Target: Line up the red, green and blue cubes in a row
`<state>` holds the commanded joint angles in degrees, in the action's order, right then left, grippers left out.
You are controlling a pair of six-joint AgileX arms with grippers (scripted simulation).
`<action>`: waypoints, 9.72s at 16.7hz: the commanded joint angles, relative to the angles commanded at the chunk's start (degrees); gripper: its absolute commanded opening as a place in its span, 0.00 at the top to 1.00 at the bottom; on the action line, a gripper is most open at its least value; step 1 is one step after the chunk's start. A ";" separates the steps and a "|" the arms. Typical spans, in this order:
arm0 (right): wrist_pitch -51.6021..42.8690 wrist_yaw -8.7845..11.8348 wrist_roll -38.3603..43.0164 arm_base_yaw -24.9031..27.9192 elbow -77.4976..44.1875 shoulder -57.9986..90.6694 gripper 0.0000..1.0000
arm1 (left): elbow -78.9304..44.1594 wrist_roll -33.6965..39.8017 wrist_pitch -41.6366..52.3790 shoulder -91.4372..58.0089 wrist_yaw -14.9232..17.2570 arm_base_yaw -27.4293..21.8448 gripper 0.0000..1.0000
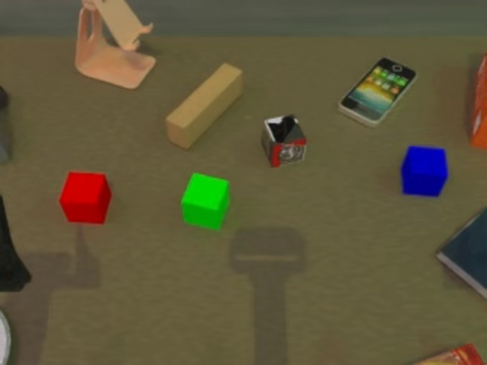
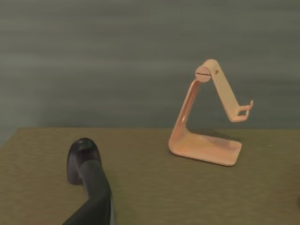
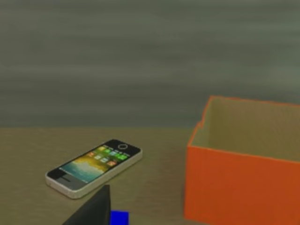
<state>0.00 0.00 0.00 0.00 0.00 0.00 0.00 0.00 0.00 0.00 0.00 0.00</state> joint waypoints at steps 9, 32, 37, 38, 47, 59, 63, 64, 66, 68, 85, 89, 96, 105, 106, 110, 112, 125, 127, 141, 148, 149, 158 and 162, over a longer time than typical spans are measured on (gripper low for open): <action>0.00 0.00 0.00 0.00 0.00 0.00 0.00 | -15.42 0.46 10.16 -16.80 0.09 -1.42 0.00; 0.00 0.00 0.00 0.00 0.00 0.00 0.00 | -91.97 2.84 63.06 -118.91 0.12 -8.16 0.00; 0.00 0.00 0.00 0.00 0.00 0.00 0.00 | -91.68 2.79 62.75 -118.85 0.11 -7.86 0.00; 0.00 0.00 0.00 0.00 0.00 0.00 0.00 | -91.14 2.73 62.00 -119.19 0.12 -7.92 0.00; 0.00 0.00 0.00 0.00 0.00 0.00 0.00 | -81.93 2.65 45.57 -126.34 0.18 -8.07 0.00; 0.00 0.00 0.00 0.00 0.00 0.00 0.00 | -81.90 2.65 45.54 -126.36 0.18 -8.07 0.68; 0.00 0.00 0.00 0.00 0.00 0.00 0.00 | -81.90 2.65 45.54 -126.36 0.18 -8.07 0.98; 0.00 0.00 0.00 0.00 0.00 0.00 0.00 | -81.90 2.65 45.54 -126.36 0.18 -8.07 1.00; 0.00 0.00 0.00 0.00 0.00 0.00 0.00 | -81.90 2.65 45.54 -126.36 0.18 -8.07 1.00; 0.00 0.00 0.00 0.00 0.00 0.00 0.00 | -81.90 2.65 45.54 -126.36 0.18 -8.07 1.00; 0.00 0.00 0.00 0.00 0.00 0.00 0.00 | -90.14 2.65 59.62 -119.34 0.03 -7.22 1.00; 0.00 0.00 0.00 0.00 0.00 0.00 0.00 | -88.54 6.63 59.65 -117.83 -0.10 -11.22 1.00; 0.00 0.00 0.00 0.00 0.00 0.00 0.00 | -78.92 30.41 59.45 -109.30 -0.56 -31.03 1.00; 0.00 0.00 0.00 0.00 0.00 0.00 0.00 | -74.42 39.54 58.79 -104.60 -0.88 -39.70 1.00; 0.00 0.00 0.00 0.00 0.00 0.00 0.00 | -74.27 39.51 58.60 -104.66 -0.87 -39.72 1.00; 0.00 0.00 0.00 0.00 0.00 0.00 0.00 | -70.31 39.48 52.20 -106.92 -0.88 -39.74 1.00; 0.00 0.00 0.00 0.00 0.00 0.00 0.00 | -67.55 39.50 47.29 -108.60 -0.86 -39.75 1.00; 0.00 0.00 0.00 0.00 0.00 0.00 0.00 | -64.94 39.55 43.39 -110.38 -0.88 -39.86 0.55; 0.00 0.00 0.00 0.00 0.00 0.00 0.00 | -64.94 39.55 43.39 -110.38 -0.88 -39.86 0.40; 0.00 0.00 0.00 0.00 0.00 0.00 0.00 | -64.95 39.55 43.41 -110.34 -0.88 -39.82 0.00; 0.00 0.00 0.00 0.00 0.00 0.00 0.00 | -71.46 39.95 55.26 -105.85 -0.90 -39.30 0.00; 0.00 0.00 0.00 0.00 0.00 0.00 0.00 | -72.51 39.98 56.97 -104.96 -0.90 -39.16 0.00; 0.00 0.00 0.00 0.00 0.00 0.00 0.00 | -77.61 36.43 60.15 -107.76 -0.79 -38.20 0.00; 0.00 0.00 0.00 0.00 0.00 0.00 0.00 | -91.12 27.19 64.25 -117.21 -0.37 -34.90 0.00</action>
<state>0.00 0.00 0.00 0.00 0.00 0.00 -91.12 27.19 64.25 -117.21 -0.37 -34.90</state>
